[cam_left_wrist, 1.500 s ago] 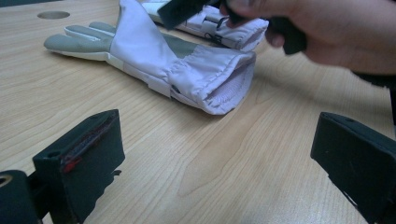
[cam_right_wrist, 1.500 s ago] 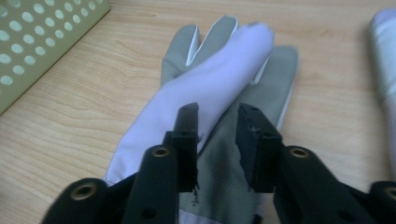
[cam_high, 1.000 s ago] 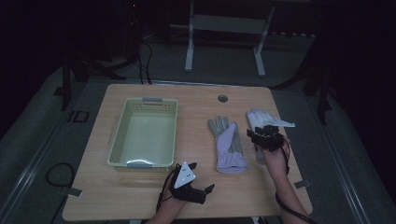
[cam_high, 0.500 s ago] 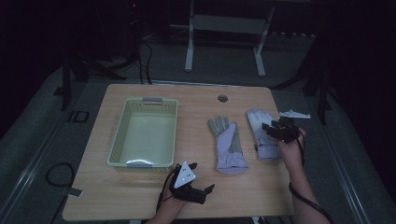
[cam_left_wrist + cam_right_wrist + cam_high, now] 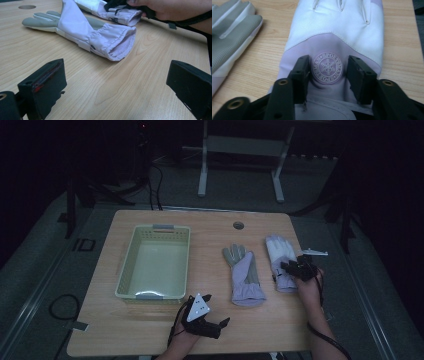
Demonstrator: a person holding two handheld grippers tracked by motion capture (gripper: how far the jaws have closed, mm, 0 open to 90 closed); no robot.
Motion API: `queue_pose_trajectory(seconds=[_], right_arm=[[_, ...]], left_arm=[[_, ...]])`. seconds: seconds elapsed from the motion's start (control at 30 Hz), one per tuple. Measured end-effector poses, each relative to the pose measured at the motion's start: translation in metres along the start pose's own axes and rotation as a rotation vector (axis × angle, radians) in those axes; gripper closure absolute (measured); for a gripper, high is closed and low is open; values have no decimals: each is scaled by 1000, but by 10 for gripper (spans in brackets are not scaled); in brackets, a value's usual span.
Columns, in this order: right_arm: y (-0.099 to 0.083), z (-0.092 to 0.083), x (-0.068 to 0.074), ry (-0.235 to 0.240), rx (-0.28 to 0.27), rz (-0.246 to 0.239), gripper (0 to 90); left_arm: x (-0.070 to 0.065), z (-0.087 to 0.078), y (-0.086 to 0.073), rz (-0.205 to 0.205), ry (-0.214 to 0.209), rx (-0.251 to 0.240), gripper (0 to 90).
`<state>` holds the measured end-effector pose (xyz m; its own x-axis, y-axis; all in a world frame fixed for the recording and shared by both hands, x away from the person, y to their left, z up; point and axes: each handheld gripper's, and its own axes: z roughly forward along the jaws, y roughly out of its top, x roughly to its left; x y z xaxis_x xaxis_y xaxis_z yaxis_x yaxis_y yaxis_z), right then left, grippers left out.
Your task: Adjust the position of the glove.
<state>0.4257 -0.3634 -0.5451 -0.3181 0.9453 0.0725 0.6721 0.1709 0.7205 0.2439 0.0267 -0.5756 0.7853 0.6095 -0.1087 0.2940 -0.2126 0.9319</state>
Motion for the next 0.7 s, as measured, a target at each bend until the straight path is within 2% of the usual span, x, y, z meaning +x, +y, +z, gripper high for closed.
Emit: queue_pose_trajectory(seconds=[0.13,0.3,0.4,0.43,0.5,0.7], right_arm=[[2,0,4,-9,13,-9,647],[5,-4,5,0,24,26,762],[5,-8,5,6,15,45,771],[6,-15,3,19,-7,76,784],[7,-18,3,26,-11,90,788],[20,-44,8,32,-34,70,795]], left_arm=[[0,0,0,-1,0,0,28],[0,0,0,-2,1,0,29],[0,0,0,-4,0,1,29],[0,0,0,-5,-1,0,29],[1,0,0,-6,-1,0,29],[0,0,0,-4,0,0,29]])
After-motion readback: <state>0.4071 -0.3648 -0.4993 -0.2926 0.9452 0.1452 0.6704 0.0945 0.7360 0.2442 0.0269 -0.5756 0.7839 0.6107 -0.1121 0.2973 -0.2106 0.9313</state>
